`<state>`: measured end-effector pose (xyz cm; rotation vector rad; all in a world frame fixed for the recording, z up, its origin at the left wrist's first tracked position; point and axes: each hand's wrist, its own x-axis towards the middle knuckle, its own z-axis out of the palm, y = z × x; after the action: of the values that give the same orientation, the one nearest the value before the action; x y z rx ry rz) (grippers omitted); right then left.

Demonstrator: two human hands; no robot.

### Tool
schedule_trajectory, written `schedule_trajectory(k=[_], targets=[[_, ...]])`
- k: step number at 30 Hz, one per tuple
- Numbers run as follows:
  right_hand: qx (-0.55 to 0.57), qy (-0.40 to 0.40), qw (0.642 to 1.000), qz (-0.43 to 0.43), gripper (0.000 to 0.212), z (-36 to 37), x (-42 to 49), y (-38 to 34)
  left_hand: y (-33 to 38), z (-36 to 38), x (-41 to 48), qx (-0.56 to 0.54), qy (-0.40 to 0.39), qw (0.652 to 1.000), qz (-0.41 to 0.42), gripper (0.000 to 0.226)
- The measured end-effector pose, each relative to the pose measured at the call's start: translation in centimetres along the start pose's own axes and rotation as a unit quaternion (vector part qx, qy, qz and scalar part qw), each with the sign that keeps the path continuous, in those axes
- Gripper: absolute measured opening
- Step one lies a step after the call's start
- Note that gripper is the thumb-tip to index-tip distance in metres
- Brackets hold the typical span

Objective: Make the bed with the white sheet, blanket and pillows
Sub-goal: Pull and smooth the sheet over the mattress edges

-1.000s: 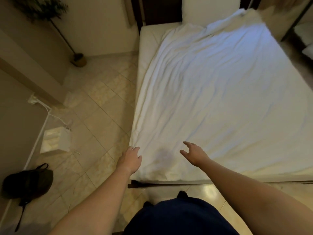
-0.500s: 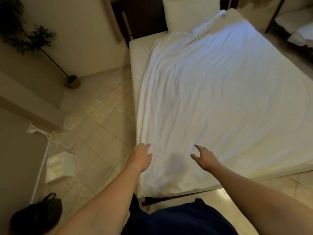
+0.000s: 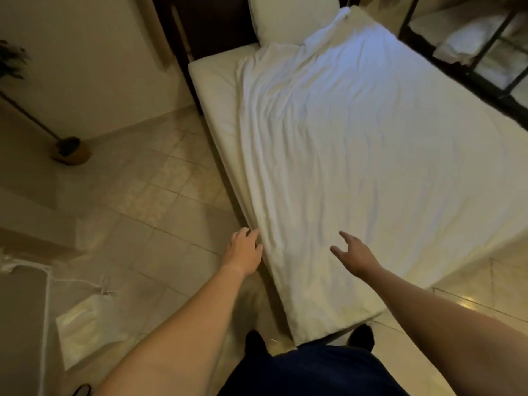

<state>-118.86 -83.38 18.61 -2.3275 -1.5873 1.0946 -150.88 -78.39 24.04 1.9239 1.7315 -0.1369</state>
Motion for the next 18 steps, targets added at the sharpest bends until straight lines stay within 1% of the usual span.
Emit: schedule_trajectory(k=[3,8,14,18], targets=[[0.021,0.008,1.000,0.015,0.072,2.0,-1.3,-4.9,-4.8,-2.0,-0.8,0.004,-0.010,1.000,-0.008,0.054],[0.021,0.023,1.000,0.003,0.073,4.2,-1.6,-11.2,-9.7,-5.1,-1.2,0.003,0.007,1.000,-0.007,0.054],[0.022,0.026,0.999,0.001,0.074,5.7,0.2,-15.8,-13.7,-8.5,-1.2,-0.009,0.027,0.999,-0.023,0.054],[0.020,0.034,0.999,0.003,0.074,6.0,1.4,-18.0,-15.4,-10.6,0.0,-0.009,0.034,0.999,-0.019,0.054]])
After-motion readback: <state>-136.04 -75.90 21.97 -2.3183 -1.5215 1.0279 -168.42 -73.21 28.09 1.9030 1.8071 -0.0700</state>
